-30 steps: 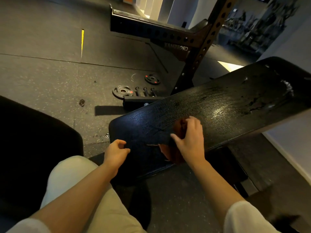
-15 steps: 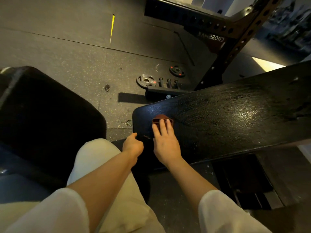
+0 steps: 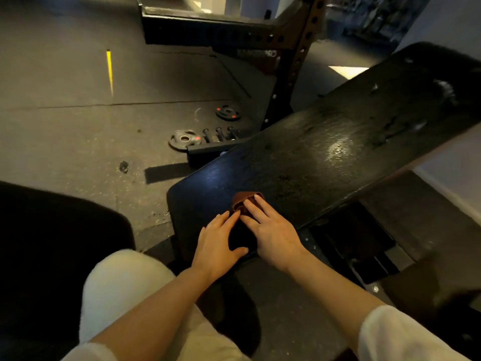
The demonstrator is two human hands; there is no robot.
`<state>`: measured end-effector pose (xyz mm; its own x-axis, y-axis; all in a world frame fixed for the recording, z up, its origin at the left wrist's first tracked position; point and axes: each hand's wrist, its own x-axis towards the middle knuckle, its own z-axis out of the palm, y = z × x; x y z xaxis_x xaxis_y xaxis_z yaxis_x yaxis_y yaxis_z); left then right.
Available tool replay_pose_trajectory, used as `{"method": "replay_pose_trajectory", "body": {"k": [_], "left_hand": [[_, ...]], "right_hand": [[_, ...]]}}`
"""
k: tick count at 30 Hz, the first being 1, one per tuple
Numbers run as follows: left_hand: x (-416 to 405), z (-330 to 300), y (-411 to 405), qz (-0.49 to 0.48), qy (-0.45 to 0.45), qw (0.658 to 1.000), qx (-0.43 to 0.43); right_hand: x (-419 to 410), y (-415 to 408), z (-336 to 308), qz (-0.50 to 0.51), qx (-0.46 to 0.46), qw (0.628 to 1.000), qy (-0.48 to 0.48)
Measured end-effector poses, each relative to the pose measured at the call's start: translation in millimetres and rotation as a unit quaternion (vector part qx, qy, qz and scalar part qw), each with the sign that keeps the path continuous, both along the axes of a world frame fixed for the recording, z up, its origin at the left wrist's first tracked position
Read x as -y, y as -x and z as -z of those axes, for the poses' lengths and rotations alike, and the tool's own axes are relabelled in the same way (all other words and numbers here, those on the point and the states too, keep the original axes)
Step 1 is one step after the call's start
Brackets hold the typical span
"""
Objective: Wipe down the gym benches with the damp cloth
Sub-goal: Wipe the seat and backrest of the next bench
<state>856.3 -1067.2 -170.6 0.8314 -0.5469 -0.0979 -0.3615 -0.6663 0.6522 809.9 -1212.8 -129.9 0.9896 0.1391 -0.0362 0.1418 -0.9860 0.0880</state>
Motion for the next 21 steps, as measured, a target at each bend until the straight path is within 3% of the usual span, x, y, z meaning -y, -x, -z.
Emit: {"method": "replay_pose_trajectory", "body": {"k": [7, 12, 14, 18, 21], "left_hand": [[91, -70, -15, 0.131, 0.022, 0.987, 0.086], [152, -109, -34, 0.205, 0.034, 0.970, 0.123], [173, -119, -36, 0.223, 0.029, 0.965, 0.134], [197, -130, -43, 0.211, 0.055, 0.961, 0.168], [207, -136, -51, 0.251, 0.034, 0.949, 0.188]], "right_hand": [[114, 22, -62, 0.153, 0.116, 0.981, 0.008], [181, 19, -104, 0.264, 0.234, 0.936, -0.004], [183, 15, -105, 0.262, 0.237, 0.935, -0.038], [169, 26, -96, 0.121, 0.123, 0.984, -0.042], [214, 31, -116, 0.154, 0.159, 0.975, -0.013]]}}
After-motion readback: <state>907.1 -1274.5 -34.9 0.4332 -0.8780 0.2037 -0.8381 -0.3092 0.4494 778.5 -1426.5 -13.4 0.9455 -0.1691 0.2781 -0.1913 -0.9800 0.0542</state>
